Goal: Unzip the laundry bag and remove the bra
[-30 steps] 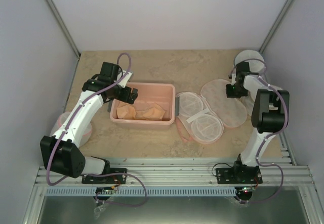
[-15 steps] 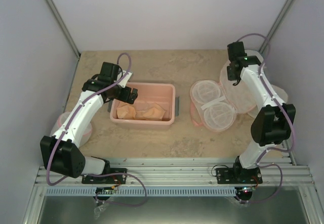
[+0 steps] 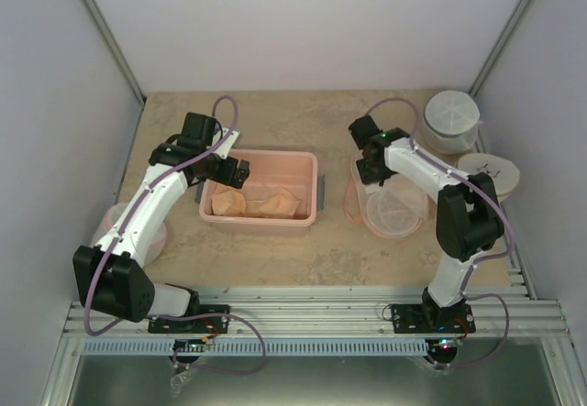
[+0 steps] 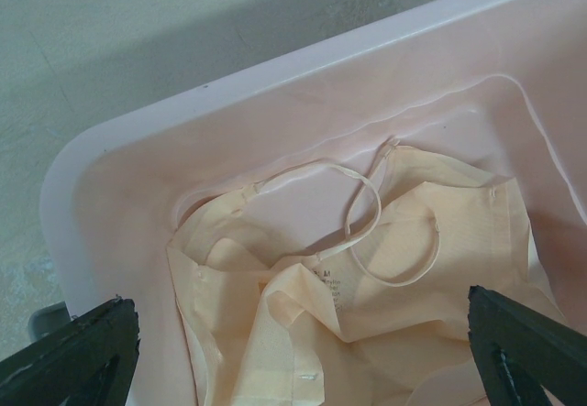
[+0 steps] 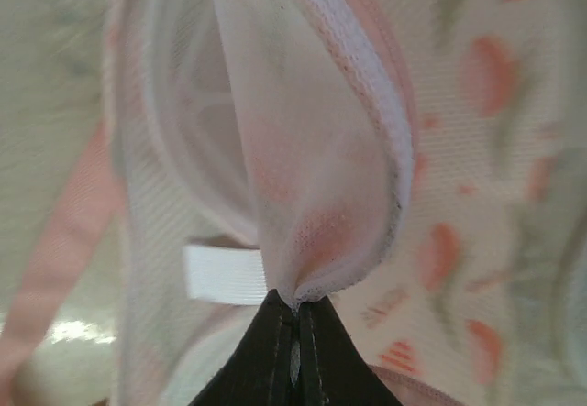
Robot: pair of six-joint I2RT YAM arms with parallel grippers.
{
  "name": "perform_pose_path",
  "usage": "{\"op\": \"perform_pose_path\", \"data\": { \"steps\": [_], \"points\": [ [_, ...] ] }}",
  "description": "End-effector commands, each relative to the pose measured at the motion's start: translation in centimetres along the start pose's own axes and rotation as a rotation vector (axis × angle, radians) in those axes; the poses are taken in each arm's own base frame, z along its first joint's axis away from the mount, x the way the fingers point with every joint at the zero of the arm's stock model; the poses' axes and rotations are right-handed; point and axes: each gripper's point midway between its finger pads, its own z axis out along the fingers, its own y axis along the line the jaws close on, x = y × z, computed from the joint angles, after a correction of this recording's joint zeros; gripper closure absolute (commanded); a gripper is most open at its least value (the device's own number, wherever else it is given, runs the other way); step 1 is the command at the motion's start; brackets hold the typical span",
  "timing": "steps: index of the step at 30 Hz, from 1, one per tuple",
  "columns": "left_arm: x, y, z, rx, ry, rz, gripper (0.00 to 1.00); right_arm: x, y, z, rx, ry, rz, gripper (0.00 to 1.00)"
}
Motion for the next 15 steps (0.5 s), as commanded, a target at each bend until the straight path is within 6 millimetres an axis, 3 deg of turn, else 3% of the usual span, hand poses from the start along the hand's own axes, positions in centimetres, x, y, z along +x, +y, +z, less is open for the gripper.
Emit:
{"op": "perform_pose_path", "data": {
  "steps": [1,6,9,15],
  "points": [
    [0.0,0.1,0.1,0.007,-0.007,-0.003,0.01,0.6,5.9,1.0,-0.296,-0.005,0.079,1.00],
    [0.0,0.0,0.1,0.015,-0.009,-0.005,0.01,1.2,8.4,2.0,-0.413,0.000,0.106,0.92],
    [0.0,-0.1,0.1,0.016,-0.009,-0.003,0.01,1.0,9.0,1.9,-0.448,-0.003,0.106,0.75],
    [-0.1,-0.1,0.0,0.018,-0.012,-0.003,0.01,-1.1,10.5,-2.6,-0.636,-0.099,0.101,0.44]
  ]
}}
